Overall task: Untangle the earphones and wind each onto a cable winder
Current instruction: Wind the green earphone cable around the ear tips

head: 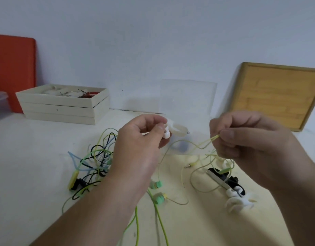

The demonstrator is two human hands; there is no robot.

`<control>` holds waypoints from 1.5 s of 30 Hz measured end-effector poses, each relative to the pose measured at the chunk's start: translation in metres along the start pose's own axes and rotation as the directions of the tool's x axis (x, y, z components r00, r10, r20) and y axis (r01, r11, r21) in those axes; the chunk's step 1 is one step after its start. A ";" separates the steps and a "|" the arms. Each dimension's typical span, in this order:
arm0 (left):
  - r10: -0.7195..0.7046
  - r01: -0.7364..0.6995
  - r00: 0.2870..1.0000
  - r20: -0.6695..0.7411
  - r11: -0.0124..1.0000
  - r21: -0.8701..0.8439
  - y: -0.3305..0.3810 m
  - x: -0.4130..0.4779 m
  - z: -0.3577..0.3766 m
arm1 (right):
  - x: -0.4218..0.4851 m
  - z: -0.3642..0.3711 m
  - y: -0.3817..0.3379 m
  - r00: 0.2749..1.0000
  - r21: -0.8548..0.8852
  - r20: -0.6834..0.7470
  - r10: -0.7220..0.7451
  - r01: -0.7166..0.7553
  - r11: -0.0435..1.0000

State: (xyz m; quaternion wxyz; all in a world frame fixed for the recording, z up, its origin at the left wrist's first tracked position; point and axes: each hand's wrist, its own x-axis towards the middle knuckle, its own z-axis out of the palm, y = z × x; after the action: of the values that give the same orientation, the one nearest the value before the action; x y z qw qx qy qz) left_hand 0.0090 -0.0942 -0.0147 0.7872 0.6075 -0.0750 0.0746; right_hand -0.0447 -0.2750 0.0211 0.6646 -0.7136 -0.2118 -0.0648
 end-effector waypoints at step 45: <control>-0.019 -0.071 0.869 0.495 0.984 0.162 0.016 -0.007 -0.008 | 0.004 -0.034 0.000 0.414 -0.071 -0.910 -0.019 -0.112 0.991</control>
State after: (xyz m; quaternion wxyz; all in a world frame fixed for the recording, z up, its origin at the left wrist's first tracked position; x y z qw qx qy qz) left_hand -0.0010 -0.0829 -0.0027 0.6844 0.6719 -0.2753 -0.0663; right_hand -0.0345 -0.3077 0.0265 0.6307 -0.6092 0.2055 -0.4345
